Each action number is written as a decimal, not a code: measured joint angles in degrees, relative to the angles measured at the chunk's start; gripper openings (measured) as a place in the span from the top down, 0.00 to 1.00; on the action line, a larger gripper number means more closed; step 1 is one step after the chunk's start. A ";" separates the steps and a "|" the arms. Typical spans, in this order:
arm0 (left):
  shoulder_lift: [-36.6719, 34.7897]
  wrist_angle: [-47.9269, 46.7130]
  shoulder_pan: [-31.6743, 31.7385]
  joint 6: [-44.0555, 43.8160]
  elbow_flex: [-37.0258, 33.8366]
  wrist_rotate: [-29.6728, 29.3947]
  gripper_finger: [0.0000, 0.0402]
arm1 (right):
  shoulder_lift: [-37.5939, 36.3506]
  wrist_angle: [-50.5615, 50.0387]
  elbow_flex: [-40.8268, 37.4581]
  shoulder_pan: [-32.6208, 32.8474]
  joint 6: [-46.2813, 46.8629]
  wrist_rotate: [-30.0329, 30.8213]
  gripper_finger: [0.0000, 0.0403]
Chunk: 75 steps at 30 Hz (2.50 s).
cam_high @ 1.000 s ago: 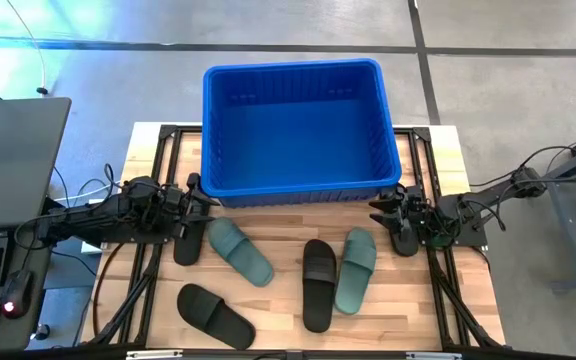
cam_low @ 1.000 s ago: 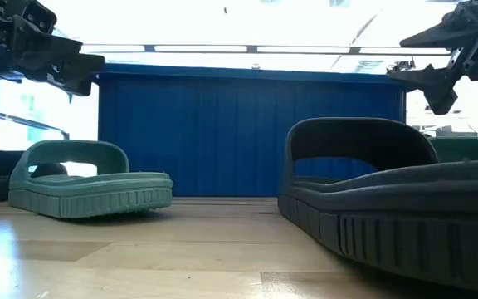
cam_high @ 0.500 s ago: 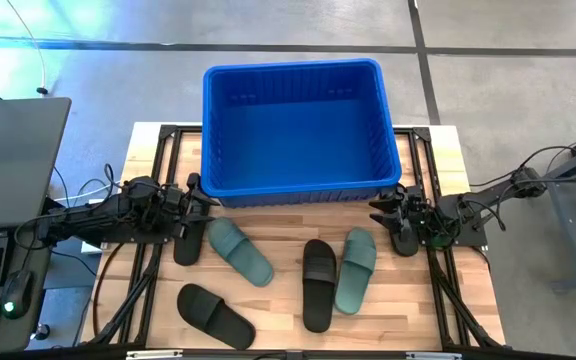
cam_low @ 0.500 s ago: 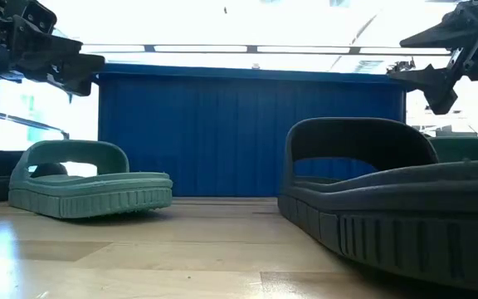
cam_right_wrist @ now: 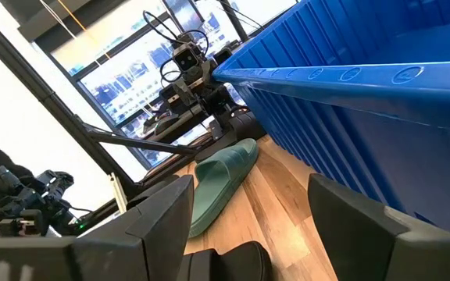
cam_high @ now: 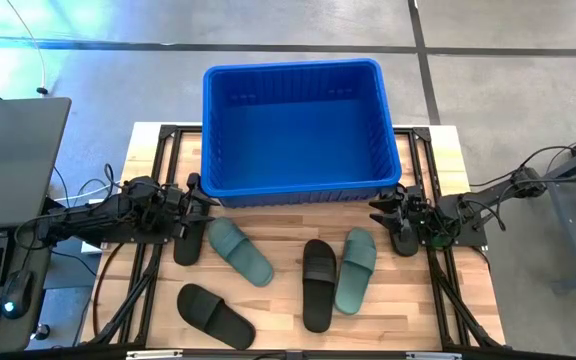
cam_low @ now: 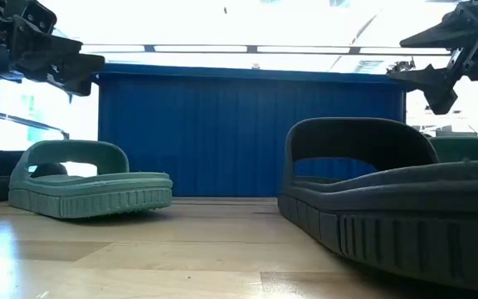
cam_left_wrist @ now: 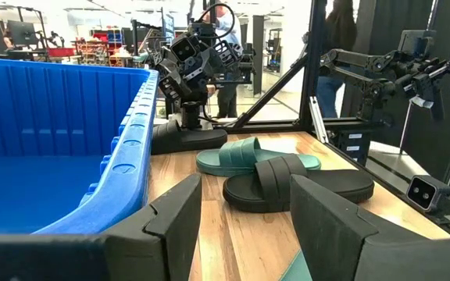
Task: Pick and place slides into bin
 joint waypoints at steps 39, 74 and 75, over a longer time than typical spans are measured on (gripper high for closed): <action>2.33 6.65 -0.02 8.15 11.69 -10.48 0.55 | 0.02 0.63 0.02 0.00 -9.65 0.94 0.40; 63.32 -20.07 0.00 22.23 83.74 -4.48 0.55 | 35.88 -11.23 69.78 0.00 -32.34 -10.51 0.40; 63.51 -19.86 0.00 22.42 83.98 -4.39 0.55 | 37.21 -10.73 72.15 0.00 -33.72 -10.54 0.40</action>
